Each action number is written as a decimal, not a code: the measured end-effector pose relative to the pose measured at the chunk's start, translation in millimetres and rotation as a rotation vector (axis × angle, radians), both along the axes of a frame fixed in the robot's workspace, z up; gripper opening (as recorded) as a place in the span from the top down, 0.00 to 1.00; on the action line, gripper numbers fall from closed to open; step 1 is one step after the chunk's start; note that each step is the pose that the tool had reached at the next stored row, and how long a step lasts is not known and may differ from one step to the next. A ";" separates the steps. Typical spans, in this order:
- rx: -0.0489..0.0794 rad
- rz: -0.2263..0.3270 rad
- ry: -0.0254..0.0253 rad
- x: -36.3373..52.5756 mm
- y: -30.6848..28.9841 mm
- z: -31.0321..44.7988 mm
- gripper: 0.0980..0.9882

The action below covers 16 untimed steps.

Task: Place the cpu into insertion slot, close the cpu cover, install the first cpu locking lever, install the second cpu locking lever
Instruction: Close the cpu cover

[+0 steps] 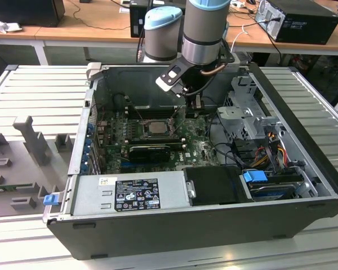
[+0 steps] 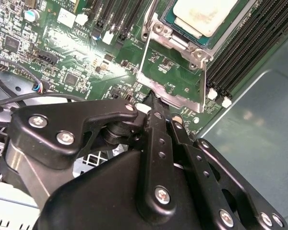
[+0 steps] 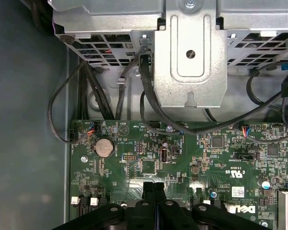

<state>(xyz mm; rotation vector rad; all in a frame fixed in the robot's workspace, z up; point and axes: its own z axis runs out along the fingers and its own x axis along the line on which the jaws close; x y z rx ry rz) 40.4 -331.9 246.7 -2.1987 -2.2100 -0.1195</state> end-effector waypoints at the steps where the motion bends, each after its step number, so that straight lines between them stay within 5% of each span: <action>1: 0.000 0.000 0.0000 -0.1 0.0 0.0 0.99; 16: 0.000 0.000 0.0000 -3.4 0.0 0.0 0.99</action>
